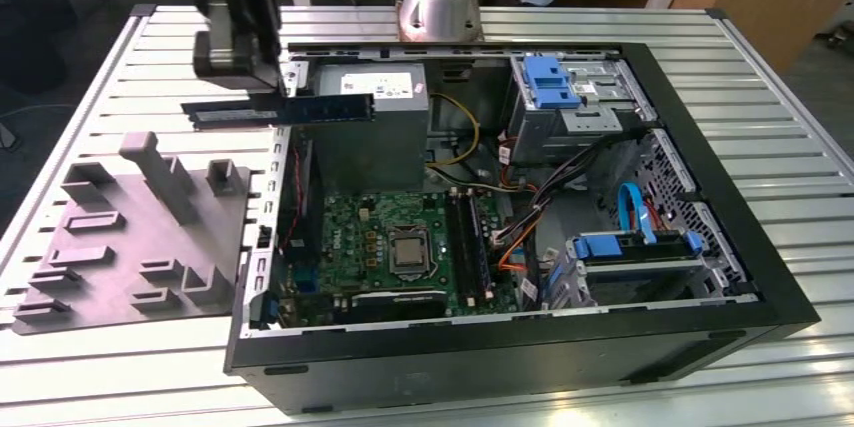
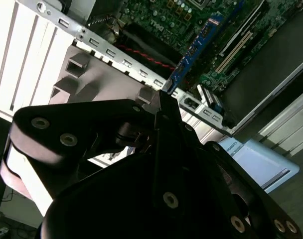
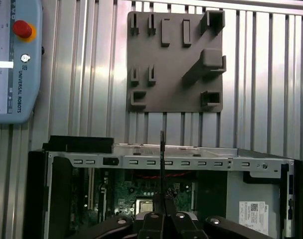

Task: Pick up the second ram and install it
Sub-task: 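Pick up the second ram and move it above second insertion slot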

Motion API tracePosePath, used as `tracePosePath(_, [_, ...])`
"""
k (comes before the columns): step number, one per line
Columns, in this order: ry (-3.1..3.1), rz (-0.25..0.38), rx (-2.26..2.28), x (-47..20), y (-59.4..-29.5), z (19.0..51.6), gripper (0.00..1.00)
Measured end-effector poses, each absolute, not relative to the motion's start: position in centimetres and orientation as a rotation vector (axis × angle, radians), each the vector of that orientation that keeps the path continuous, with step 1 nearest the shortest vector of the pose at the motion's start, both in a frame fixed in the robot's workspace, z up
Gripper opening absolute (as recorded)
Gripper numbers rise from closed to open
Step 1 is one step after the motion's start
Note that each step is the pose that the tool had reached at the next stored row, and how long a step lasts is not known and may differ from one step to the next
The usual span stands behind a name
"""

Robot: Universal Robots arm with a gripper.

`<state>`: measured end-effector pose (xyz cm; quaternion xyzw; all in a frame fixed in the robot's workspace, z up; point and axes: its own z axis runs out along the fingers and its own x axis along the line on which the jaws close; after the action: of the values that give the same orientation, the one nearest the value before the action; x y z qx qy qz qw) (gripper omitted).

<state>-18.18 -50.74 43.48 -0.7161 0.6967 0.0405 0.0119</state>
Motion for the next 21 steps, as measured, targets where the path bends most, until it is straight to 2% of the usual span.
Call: tracePosePath(21, [2.177,0.136,-2.237,-11.2,-50.7,40.6,0.11])
